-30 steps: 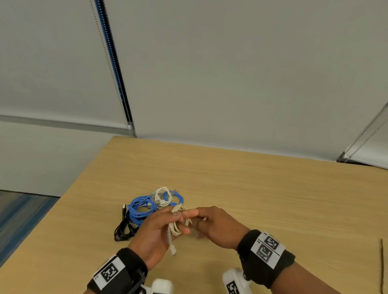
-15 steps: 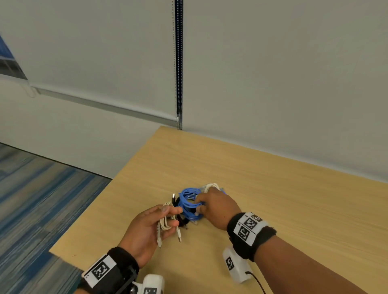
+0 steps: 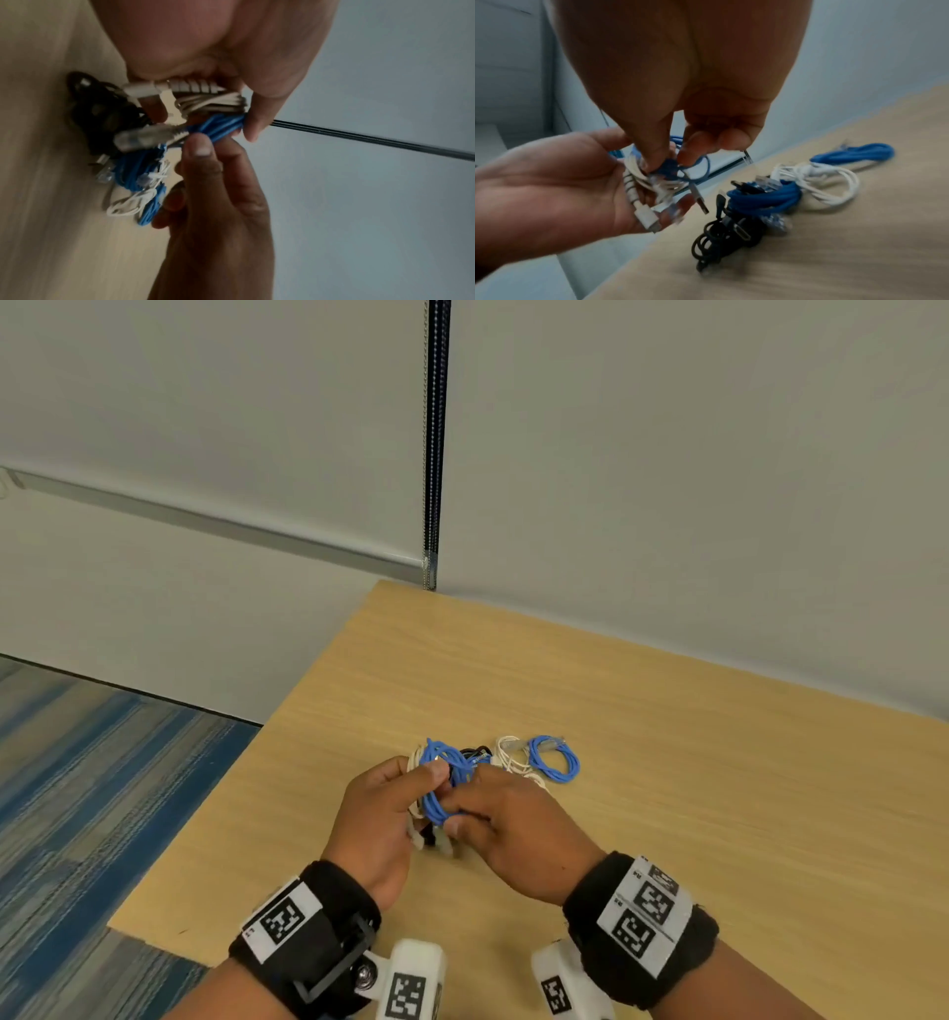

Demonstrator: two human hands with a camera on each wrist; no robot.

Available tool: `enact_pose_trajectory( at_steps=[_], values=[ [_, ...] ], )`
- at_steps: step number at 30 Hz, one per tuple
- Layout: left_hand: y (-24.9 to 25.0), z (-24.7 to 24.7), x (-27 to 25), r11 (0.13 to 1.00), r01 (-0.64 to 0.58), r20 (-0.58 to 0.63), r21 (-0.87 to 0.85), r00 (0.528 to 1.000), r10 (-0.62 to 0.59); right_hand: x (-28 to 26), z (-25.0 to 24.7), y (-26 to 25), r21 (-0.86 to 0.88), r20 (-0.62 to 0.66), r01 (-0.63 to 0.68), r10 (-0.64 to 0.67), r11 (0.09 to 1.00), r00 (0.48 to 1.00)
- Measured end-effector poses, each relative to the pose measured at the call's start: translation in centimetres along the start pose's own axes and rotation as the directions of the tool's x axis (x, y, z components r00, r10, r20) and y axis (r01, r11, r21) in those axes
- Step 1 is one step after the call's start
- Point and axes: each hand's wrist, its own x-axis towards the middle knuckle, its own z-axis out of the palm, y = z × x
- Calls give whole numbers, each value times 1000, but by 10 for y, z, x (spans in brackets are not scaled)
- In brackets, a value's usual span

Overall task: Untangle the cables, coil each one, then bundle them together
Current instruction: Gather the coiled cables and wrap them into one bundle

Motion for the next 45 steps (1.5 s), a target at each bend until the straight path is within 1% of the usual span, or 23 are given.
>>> enact_pose_trajectory(
  at_steps=[1,2,3,4,5,6,7,8,10,12,14,17,19,21,23,27,29,32,35,38,40,42,45],
  values=[
    [-1,-2,0,1000,1,-13,-16,1000,-1,-2,-1,6,100,23,-24,22,995,999],
    [-1,-5,0,1000,1,-23,-30,1000,-1,-2,-4,14,218,17,-87,85,972,996],
    [0,-9,1,999,2,-28,-40,1000,-3,-2,-9,24,303,-27,-159,175,940,984],
    [2,-13,1,999,6,-33,-46,999,-8,-1,-15,38,334,-104,-228,276,915,956],
    [4,-16,1,999,10,-37,-51,999,-12,1,-20,53,298,-192,-292,357,909,914],
    [6,-19,1,999,8,-41,-52,999,-10,3,-25,68,229,-252,-356,409,906,877],
    [7,-21,0,999,5,-46,-49,999,-7,5,-27,81,156,-262,-409,437,899,860],
    [7,-22,0,999,8,-53,-44,999,-10,7,-27,89,85,-229,-443,450,892,863],
    [6,-21,-3,999,25,-72,-35,997,-27,10,-20,101,-64,-128,-462,452,884,883],
    [3,-16,-7,999,42,-88,-27,995,-45,7,-9,109,-196,-80,-462,455,865,887],
    [-1,-9,-12,999,42,-109,-21,993,-44,2,-4,110,-238,-82,-460,454,855,887],
    [-8,1,-23,999,5,-153,36,988,1,-9,-14,104,-160,-88,-380,371,911,925],
    [-12,8,-30,996,-26,-181,87,983,41,-16,-28,89,-63,-85,-264,259,962,962],
    [-16,17,-36,991,-51,-190,123,979,74,-22,-45,70,21,-76,-141,142,990,987],
    [-21,28,-41,985,-64,-165,161,982,91,-25,-58,55,62,-81,-57,62,996,995],
    [-34,50,-57,970,-97,-46,221,993,109,-31,-64,36,83,-96,54,-46,995,994],
    [-42,54,-65,959,-106,-46,262,991,122,-34,-59,33,117,-81,81,-72,990,994],
    [-49,46,-74,956,-99,-153,278,977,145,-36,-45,34,204,-4,78,-79,976,997],
    [-53,34,-83,970,-93,-246,224,958,149,-37,-33,38,291,78,59,-85,955,993],
    [-55,27,-88,981,-101,-304,166,941,149,-30,-24,49,283,53,-32,18,959,998],
    [-52,21,-85,990,-102,-343,103,930,131,-22,-19,58,194,-6,-82,85,977,996],
    [-47,15,-81,994,-86,-362,64,926,103,-15,-13,64,41,-44,-112,114,993,993],
    [-39,4,-74,997,-66,-373,43,925,78,-1,0,65,-201,-43,-133,127,970,991]
  ],
)
